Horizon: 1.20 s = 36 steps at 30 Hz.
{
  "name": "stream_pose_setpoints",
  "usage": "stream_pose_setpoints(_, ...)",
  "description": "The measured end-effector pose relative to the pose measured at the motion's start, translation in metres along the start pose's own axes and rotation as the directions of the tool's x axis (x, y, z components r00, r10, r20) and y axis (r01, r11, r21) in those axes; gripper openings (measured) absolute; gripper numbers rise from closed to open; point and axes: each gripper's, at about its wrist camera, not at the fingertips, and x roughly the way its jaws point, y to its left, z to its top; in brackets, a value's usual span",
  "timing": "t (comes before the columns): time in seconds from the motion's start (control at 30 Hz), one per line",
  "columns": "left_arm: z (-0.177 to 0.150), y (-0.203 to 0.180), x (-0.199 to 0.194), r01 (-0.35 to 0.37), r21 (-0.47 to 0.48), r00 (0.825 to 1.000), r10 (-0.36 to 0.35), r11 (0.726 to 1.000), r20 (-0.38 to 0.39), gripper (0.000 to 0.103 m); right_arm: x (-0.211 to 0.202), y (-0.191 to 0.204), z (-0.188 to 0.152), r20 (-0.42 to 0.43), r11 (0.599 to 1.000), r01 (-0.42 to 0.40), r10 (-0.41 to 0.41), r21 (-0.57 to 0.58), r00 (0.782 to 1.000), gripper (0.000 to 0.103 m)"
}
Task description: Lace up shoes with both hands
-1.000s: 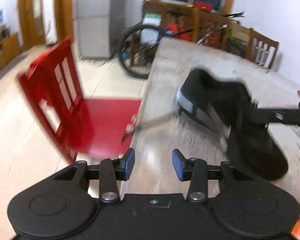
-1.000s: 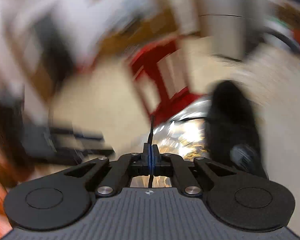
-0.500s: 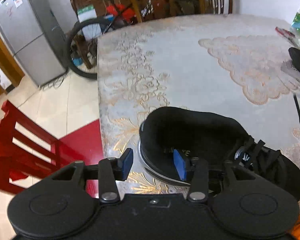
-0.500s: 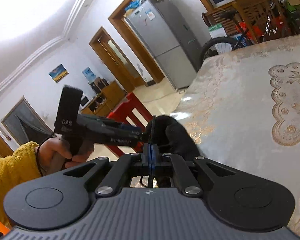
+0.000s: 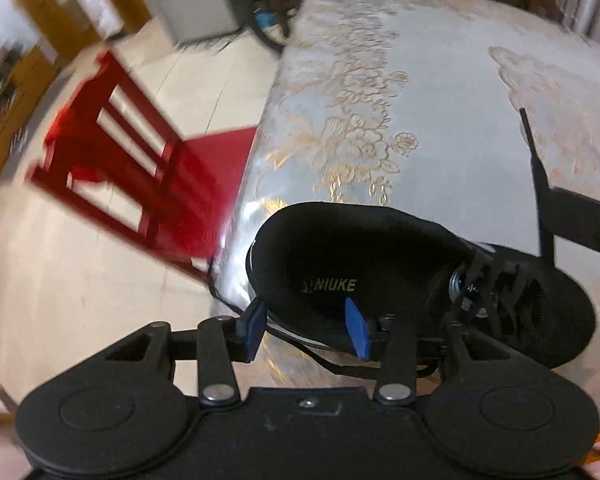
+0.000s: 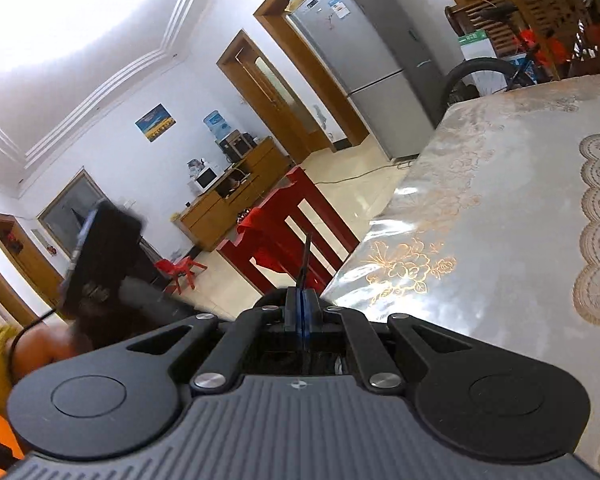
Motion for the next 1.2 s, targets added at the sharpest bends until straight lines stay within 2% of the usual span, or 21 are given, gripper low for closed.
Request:
stream_pose_setpoints(0.1, -0.003, 0.013, -0.005, 0.063, -0.033, 0.998, -0.062, 0.997, 0.004, 0.04, 0.001, -0.002, 0.004, -0.002, 0.999, -0.004, 0.004, 0.037, 1.0, 0.002)
stream_pose_setpoints(0.2, -0.003, 0.032, -0.005, 0.154, -0.011, 0.988, -0.154, 0.988, 0.021, 0.041, -0.005, -0.006, 0.011, -0.012, 0.988, -0.069, 0.072, 0.138, 0.997, 0.003)
stream_pose_setpoints(0.27, 0.001, 0.039, -0.008, 0.172, 0.083, 0.983, -0.177, 0.982, 0.052, 0.041, -0.007, 0.0, 0.013, -0.031, 0.987, -0.063, 0.068, 0.149, 0.997, 0.005)
stream_pose_setpoints(0.33, 0.005, 0.041, -0.012, 0.176, 0.231, 0.976, -0.2, 0.957, 0.088, 0.043, -0.008, 0.014, 0.01, -0.046, 0.994, -0.006, 0.011, 0.105, 0.999, 0.005)
stream_pose_setpoints(0.37, 0.008, 0.042, -0.014, 0.172, 0.315, 0.971, -0.214, 0.934, 0.105, 0.045, -0.008, 0.023, 0.007, -0.047, 0.997, 0.031, -0.027, 0.075, 0.999, 0.006)
stream_pose_setpoints(0.43, 0.013, 0.043, -0.015, 0.163, 0.464, 0.96, -0.249, 0.87, 0.129, 0.047, -0.004, 0.036, -0.001, -0.036, 0.995, 0.072, -0.069, 0.072, 0.997, 0.006)
stream_pose_setpoints(0.5, 0.018, 0.042, 0.0, 0.188, 0.565, 0.946, -0.303, 0.803, 0.117, 0.048, 0.0, 0.049, -0.011, -0.001, 0.986, 0.12, -0.12, 0.113, 0.993, 0.005)
stream_pose_setpoints(0.57, 0.023, 0.042, 0.014, 0.207, 0.658, 0.93, -0.355, 0.724, 0.099, 0.048, 0.004, 0.059, -0.021, 0.043, 0.97, 0.179, -0.188, 0.166, 0.981, 0.005)
stream_pose_setpoints(0.63, 0.028, 0.041, 0.029, 0.221, 0.741, 0.912, -0.404, 0.634, 0.074, 0.05, 0.008, 0.065, -0.031, 0.089, 0.943, 0.249, -0.274, 0.222, 0.958, 0.005)
stream_pose_setpoints(0.7, 0.034, 0.04, 0.043, 0.229, 0.813, 0.893, -0.449, 0.535, 0.044, 0.048, 0.013, 0.069, -0.041, 0.125, 0.908, 0.316, -0.36, 0.276, 0.924, 0.005)
stream_pose_setpoints(0.73, 0.035, 0.041, 0.05, 0.234, 0.832, 0.885, -0.464, 0.503, 0.031, 0.048, 0.017, 0.069, -0.044, 0.131, 0.89, 0.35, -0.399, 0.291, 0.907, 0.005)
stream_pose_setpoints(0.87, 0.029, 0.044, 0.065, 0.296, 0.812, 0.864, -0.503, 0.503, -0.003, 0.049, 0.025, 0.076, -0.049, 0.117, 0.839, 0.504, -0.533, 0.206, 0.838, 0.006)
stream_pose_setpoints(0.9, 0.028, 0.044, 0.067, 0.31, 0.805, 0.858, -0.513, 0.505, -0.009, 0.049, 0.025, 0.079, -0.047, 0.104, 0.831, 0.532, -0.551, 0.165, 0.828, 0.008)
stream_pose_setpoints(0.93, 0.026, 0.043, 0.067, 0.317, 0.802, 0.854, -0.52, 0.505, -0.011, 0.049, 0.024, 0.082, -0.045, 0.082, 0.832, 0.543, -0.552, 0.112, 0.829, 0.009)
stream_pose_setpoints(1.0, 0.024, 0.041, 0.07, 0.328, 0.797, 0.85, -0.527, 0.507, -0.015, 0.049, 0.02, 0.088, -0.041, 0.036, 0.836, 0.548, -0.548, -0.003, 0.836, 0.026)
stream_pose_setpoints(1.07, 0.025, 0.042, 0.07, 0.349, 0.787, 0.844, -0.536, 0.509, -0.027, 0.049, 0.018, 0.093, -0.04, 0.001, 0.823, 0.554, -0.558, -0.122, 0.83, 0.032)
stream_pose_setpoints(1.13, 0.025, 0.043, 0.071, 0.359, 0.78, 0.84, -0.542, 0.512, -0.031, 0.049, 0.015, 0.096, -0.039, -0.031, 0.801, 0.563, -0.58, -0.202, 0.814, 0.032)
stream_pose_setpoints(1.2, 0.024, 0.045, 0.071, 0.367, 0.774, 0.838, -0.545, 0.516, -0.033, 0.05, 0.011, 0.09, -0.038, -0.065, 0.805, 0.556, -0.578, -0.207, 0.813, 0.032)
